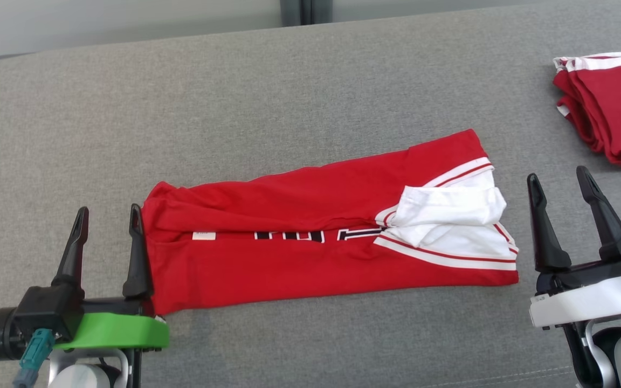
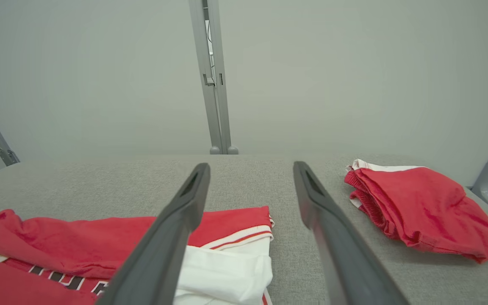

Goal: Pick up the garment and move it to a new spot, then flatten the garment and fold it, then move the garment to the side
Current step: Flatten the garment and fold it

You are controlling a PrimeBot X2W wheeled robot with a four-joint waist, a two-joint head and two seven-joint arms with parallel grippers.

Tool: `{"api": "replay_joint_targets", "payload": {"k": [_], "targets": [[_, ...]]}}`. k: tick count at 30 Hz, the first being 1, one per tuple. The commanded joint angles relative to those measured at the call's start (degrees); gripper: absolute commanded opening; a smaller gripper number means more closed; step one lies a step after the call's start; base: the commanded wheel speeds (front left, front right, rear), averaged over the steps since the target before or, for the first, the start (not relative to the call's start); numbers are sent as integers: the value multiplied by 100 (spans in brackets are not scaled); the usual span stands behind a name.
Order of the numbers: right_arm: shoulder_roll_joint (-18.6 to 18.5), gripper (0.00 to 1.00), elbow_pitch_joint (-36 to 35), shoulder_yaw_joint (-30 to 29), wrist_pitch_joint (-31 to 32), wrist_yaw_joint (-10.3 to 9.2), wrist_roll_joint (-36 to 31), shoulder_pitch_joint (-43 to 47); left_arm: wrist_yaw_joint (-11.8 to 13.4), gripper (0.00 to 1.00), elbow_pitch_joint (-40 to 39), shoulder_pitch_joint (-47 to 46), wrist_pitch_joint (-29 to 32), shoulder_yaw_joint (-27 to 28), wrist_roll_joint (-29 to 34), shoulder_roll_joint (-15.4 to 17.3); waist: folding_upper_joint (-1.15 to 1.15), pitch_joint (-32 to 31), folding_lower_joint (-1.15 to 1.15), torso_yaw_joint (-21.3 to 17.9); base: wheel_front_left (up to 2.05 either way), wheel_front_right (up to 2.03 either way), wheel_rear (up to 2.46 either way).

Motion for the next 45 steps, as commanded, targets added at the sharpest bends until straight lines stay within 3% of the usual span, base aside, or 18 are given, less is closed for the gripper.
{"api": "replay_joint_targets", "payload": {"k": [1,8,17,23,24,25,26,35,43,45], "targets": [[-49,100,95,-29,45,-8,23,6,-49,100,17,-134,-25,19,50,-48,0,99,0,77,0,0,0],[-164,100,883,-13,-24,-8,204,-221,-238,100,33,-488,-25,31,185,-250,0,503,0,364,0,0,0],[-222,100,2605,178,-301,-8,490,-928,-526,100,133,-746,-26,160,362,-555,0,861,0,531,0,0,0],[-242,99,3563,540,-169,-7,775,-1218,-673,100,214,-758,-26,279,478,-731,0,844,0,576,0,0,0],[-245,49,3625,599,-183,-7,844,-1246,-701,100,216,-756,-26,298,512,-756,0,834,0,584,0,0,0],[-271,20,3678,655,-188,-6,885,-1272,-713,100,222,-746,-26,322,538,-778,0,820,0,589,0,0,0],[-298,0,3701,689,-197,-5,926,-1286,-733,100,231,-732,-26,342,564,-795,0,805,0,590,0,0,0],[-568,0,3225,493,-367,-10,1103,-919,-836,100,392,-388,-26,495,700,-927,0,311,0,463,0,0,0],[-1000,0,2871,-301,-3,-9,1167,-302,-878,100,490,-138,-26,509,699,-970,0,-97,0,363,0,0,0],[-1045,0,2714,-258,113,-9,1115,-342,-884,100,509,-113,-26,503,702,-982,0,-149,0,376,0,0,0]]}}
